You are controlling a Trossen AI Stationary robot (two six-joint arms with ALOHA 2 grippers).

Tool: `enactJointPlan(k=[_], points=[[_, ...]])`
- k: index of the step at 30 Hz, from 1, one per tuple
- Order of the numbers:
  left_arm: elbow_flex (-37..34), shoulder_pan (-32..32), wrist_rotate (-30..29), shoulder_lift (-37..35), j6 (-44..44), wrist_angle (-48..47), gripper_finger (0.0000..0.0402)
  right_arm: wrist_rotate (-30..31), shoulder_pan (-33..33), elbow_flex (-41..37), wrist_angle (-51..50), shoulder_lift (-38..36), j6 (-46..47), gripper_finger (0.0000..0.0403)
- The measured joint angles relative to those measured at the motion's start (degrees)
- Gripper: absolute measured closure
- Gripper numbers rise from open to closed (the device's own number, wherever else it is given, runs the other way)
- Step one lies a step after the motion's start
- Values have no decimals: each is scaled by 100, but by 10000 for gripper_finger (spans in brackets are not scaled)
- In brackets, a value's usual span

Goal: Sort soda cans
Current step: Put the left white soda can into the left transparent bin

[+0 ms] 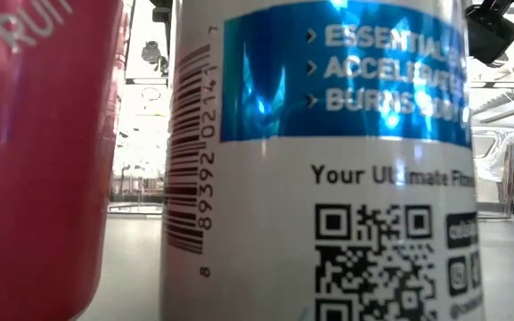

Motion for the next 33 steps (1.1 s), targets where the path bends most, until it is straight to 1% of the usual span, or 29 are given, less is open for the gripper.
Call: enactJointPlan(k=[7,22,33], points=[[0,-18,-42,0,-155,68,121,0,2,0,-5,-2,0,9],[0,-4,-32,1,-170,62,120,0,1,0,-60,-1,-42,9],[42,46,102,372,-172,-24,120,0,2,0,-86,-2,-17,9]])
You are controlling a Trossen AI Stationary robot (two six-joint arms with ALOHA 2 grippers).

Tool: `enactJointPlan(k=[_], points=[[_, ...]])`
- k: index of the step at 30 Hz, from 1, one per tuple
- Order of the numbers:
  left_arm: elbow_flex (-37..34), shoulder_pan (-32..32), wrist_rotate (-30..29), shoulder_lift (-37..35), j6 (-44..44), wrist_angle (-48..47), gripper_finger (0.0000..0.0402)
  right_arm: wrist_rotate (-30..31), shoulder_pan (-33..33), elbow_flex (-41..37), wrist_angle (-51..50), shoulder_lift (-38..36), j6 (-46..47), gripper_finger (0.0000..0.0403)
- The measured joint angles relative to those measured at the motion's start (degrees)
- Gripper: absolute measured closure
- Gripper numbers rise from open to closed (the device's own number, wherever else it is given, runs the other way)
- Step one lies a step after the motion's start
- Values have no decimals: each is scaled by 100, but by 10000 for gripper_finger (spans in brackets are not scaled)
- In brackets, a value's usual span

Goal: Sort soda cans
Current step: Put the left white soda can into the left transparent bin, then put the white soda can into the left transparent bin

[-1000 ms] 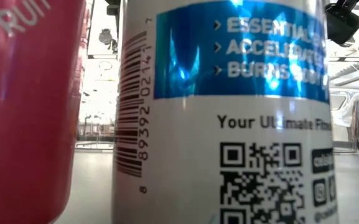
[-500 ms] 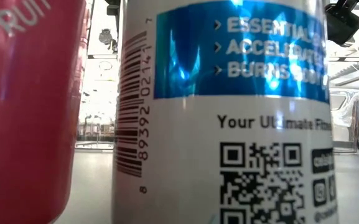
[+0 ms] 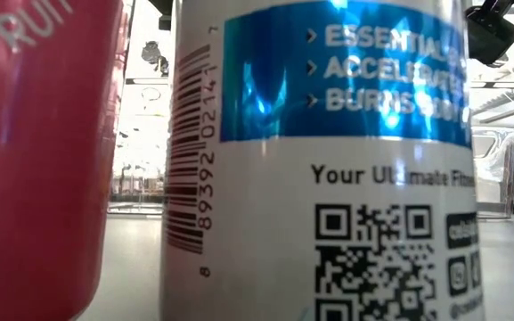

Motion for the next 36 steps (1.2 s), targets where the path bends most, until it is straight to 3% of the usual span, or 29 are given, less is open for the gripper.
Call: enactJointPlan(k=[8,19,27,36], points=[[-17,100,66,13,2,103,116,0,-2,0,3,1,10,9],[-57,141,24,64,48,4,42,0,0,0,2,0,-20,9],[-52,139,16,-39,43,-341,38,0,-2,0,3,1,-22,9],[-49,137,-196,-835,-57,-416,37,-1,-1,0,7,0,-24,9]])
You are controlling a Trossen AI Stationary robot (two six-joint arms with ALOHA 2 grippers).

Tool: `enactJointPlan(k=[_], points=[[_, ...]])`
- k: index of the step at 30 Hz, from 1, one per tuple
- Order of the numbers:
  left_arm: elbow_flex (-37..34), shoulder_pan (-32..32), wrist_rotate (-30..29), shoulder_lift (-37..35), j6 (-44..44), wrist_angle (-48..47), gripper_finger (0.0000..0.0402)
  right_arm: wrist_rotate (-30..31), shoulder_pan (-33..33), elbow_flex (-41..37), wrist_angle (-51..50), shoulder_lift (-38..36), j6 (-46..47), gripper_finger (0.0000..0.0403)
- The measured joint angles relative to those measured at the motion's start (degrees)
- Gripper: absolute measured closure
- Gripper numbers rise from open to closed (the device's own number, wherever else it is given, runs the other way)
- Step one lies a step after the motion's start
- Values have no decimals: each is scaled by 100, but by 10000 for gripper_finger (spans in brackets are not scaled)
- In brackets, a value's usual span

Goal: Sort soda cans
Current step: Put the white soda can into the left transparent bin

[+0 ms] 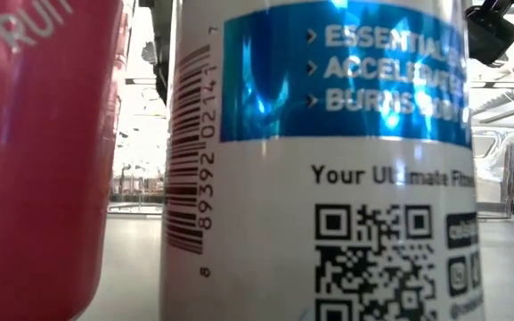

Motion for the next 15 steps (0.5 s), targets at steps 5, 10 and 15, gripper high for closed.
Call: enactJointPlan(k=[5,10,15], points=[[3,-1,-40,-630,-336,-140,37,-1,1,0,-1,1,19,9],[3,-24,-91,-1219,-1209,-451,37,-1,1,0,-4,1,-198,9],[3,-329,-107,-1706,-2102,-627,37,-1,1,0,0,0,-262,9]])
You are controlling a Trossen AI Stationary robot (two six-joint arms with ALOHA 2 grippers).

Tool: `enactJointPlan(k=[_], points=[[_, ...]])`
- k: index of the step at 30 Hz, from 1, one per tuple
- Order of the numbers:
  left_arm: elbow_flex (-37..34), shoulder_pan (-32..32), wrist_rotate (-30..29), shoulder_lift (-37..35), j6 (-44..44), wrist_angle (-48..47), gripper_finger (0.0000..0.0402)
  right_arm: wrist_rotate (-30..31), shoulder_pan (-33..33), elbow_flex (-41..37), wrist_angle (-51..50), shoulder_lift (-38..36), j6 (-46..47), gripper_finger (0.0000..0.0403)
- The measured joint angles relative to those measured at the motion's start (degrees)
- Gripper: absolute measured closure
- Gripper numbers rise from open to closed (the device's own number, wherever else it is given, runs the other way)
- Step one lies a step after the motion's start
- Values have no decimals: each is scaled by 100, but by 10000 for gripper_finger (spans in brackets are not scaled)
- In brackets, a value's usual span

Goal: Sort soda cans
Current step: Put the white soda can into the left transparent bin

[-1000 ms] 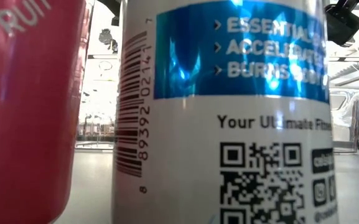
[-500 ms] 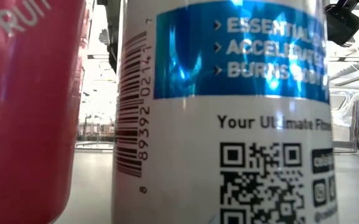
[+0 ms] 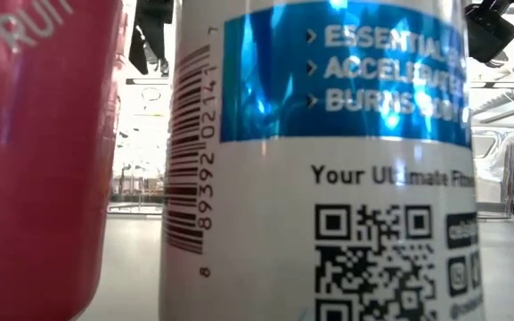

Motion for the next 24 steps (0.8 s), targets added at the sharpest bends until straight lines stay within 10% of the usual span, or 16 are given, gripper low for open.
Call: enactJointPlan(k=[24], points=[[-632,-4012,-1240,49,-4437,1360,37,-2,0,2,40,0,0,9]])
